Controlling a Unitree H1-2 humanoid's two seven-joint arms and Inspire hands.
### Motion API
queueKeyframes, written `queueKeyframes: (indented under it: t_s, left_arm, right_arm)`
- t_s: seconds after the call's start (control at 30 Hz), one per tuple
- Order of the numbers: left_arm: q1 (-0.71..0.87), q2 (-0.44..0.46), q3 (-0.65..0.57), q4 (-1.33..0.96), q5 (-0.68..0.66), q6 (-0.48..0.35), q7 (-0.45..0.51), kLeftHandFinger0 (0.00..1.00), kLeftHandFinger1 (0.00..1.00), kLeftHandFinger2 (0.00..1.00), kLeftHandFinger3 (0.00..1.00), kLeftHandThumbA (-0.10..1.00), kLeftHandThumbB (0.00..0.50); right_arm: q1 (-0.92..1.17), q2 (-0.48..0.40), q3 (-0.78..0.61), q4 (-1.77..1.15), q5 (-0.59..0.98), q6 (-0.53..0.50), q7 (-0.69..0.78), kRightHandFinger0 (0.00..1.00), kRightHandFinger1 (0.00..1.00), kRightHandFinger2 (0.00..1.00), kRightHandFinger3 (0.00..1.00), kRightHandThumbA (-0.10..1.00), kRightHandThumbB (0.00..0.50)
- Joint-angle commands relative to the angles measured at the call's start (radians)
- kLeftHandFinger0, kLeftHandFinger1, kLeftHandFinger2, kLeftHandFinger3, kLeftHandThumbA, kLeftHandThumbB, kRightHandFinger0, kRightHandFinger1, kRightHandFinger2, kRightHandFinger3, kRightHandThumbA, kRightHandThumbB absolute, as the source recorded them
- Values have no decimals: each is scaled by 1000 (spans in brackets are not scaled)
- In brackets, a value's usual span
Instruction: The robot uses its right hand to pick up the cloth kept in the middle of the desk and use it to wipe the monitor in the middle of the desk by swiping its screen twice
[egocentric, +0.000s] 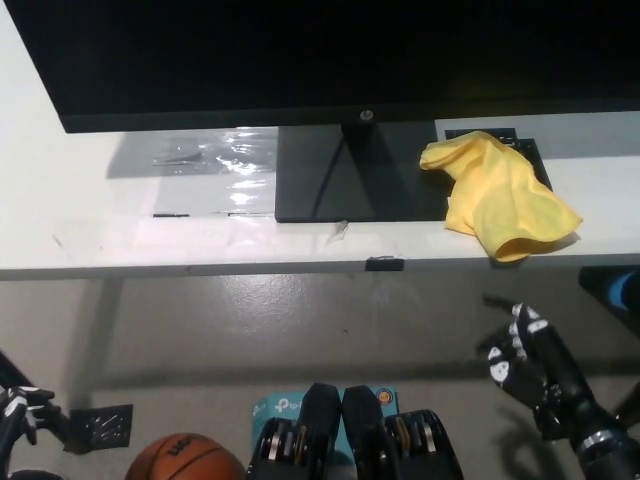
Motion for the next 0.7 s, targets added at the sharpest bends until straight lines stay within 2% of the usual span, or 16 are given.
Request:
queueKeyframes:
  t_s: [0.0, 0.1, 0.13, 0.17, 0.2, 0.23, 0.27, 0.3, 0.33, 0.4, 0.57, 0.67]
  left_arm:
    - [-1, 11, 0, -3, -15, -44, -11, 542, 548, 99, 135, 723, 500]
    - [12, 2, -2, -11, -17, -45, -10, 531, 541, 96, 131, 725, 500]
    - [12, 2, -2, -11, -17, -45, -10, 531, 541, 96, 131, 725, 500]
    - [12, 2, -3, -11, -16, -41, -8, 535, 547, 110, 131, 723, 500]
    - [12, 3, -5, -12, -12, -42, -7, 535, 547, 109, 130, 726, 500]
    - [12, 4, -5, -11, -12, -42, -8, 537, 554, 113, 135, 726, 500]
    - [11, 5, -5, -8, -15, -44, -12, 551, 566, 115, 141, 727, 500]
    - [11, 5, -5, -7, -15, -45, -13, 556, 569, 115, 143, 727, 500]
    - [12, 5, -5, -9, -16, -44, -13, 564, 566, 106, 147, 719, 500]
    - [13, 5, -3, -14, -17, -43, -12, 553, 555, 103, 143, 718, 500]
    - [10, 10, -3, -10, -16, -43, -13, 550, 552, 96, 153, 719, 500]
    - [10, 11, -6, -9, -11, -45, -13, 554, 557, 106, 150, 725, 500]
  right_arm:
    - [-39, -19, -25, -128, 10, -67, 14, 383, 382, 512, 885, 279, 13]
    - [-79, -37, -39, -205, 22, -60, 31, 239, 282, 476, 884, 297, 22]
    - [-79, -37, -39, -207, 22, -59, 32, 238, 281, 476, 884, 299, 22]
    - [-104, -44, -45, -237, 16, -45, 34, 304, 346, 531, 896, 314, 46]
    - [-130, -52, -51, -268, 7, -31, 36, 331, 369, 574, 911, 326, 56]
    - [-139, -53, -55, -281, 7, -16, 39, 411, 439, 634, 926, 358, 76]
    - [-181, -74, -54, -343, -26, 80, 67, 527, 679, 887, 1000, 451, 157]
    - [-195, -83, -52, -364, -41, 115, 79, 555, 757, 967, 1000, 507, 140]
    - [-231, -120, -37, -390, -94, 163, 114, 857, 1000, 1000, 1000, 523, 168]
    - [-269, -152, -27, -397, -101, 204, 149, 1000, 1000, 1000, 1000, 482, 185]
    - [-346, -211, 6, -277, -167, 146, 150, 1000, 1000, 1000, 1000, 505, 238]
    - [-368, -220, 21, -216, -192, 91, 130, 1000, 1000, 1000, 1000, 463, 242]
